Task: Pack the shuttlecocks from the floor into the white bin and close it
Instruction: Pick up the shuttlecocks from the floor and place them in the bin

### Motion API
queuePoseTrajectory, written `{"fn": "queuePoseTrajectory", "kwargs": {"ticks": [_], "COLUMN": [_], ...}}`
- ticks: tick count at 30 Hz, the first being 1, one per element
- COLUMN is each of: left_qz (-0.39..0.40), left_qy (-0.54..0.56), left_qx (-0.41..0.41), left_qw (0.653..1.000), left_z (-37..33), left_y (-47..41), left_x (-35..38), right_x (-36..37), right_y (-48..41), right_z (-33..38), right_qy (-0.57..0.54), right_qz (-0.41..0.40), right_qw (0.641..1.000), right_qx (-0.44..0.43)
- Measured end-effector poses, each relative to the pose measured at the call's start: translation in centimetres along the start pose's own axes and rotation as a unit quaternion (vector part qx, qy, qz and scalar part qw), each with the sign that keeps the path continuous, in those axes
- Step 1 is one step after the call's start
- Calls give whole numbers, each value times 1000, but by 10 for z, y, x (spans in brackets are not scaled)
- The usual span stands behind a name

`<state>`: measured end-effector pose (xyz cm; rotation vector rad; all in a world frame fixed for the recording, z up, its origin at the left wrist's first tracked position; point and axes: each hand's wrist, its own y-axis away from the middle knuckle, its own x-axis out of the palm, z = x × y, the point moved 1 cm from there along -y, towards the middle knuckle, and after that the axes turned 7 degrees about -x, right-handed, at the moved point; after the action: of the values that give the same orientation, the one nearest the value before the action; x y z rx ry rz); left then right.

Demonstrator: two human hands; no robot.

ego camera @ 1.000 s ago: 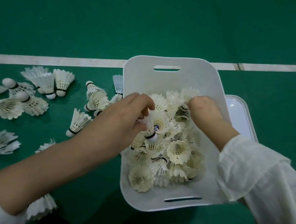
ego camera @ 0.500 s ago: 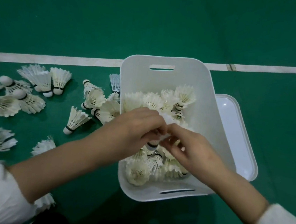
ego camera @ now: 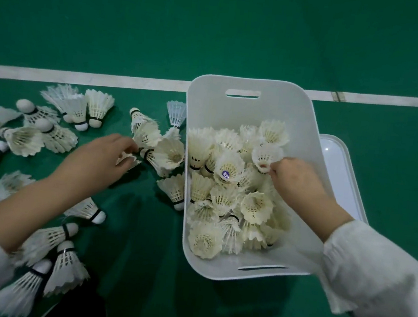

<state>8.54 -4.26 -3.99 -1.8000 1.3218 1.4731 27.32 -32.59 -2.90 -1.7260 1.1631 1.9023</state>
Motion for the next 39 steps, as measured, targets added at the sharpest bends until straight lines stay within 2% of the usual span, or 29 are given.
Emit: {"fn": "queuePoseTrajectory", "kwargs": {"ticks": [8, 10, 13, 20, 23, 27, 30, 32, 36, 37, 39], "left_qz": [45, 61, 33, 31, 40, 39, 44, 31, 25, 26, 25], "left_qy": [-54, -38, 6, 113, 187, 287, 325, 342, 419, 430, 439], "left_qx": [-106, -112, -105, -112, -121, -123, -117, -106, -88, -90, -106], "left_qw": [992, 991, 994, 987, 974, 949, 937, 933, 903, 898, 892], "left_z": [41, 44, 46, 48, 56, 59, 62, 67, 81, 85, 97], "left_y": [-11, -12, -14, -10, -6, 16, 36, 52, 81, 86, 92], "left_x": [43, 50, 54, 57, 49, 33, 23, 16, 12, 14, 18], "right_x": [9, 6, -2, -41, -76, -115, -103, -79, -40, -32, -22], "right_y": [-9, -8, -3, 25, 36, 45, 32, 15, -9, -11, -12], "right_z": [7, 8, 7, 22, 52, 129, 191, 225, 272, 281, 292], "right_qy": [24, 25, 22, 111, 39, -94, -135, -147, -229, -239, -257], "right_qz": [69, 75, 65, 19, -43, -94, -65, -30, 99, 106, 67], "right_qw": [997, 997, 998, 993, 996, 968, 952, 953, 940, 935, 932], "right_qx": [6, -1, -14, -30, -70, -211, -266, -264, -234, -241, -245]}}
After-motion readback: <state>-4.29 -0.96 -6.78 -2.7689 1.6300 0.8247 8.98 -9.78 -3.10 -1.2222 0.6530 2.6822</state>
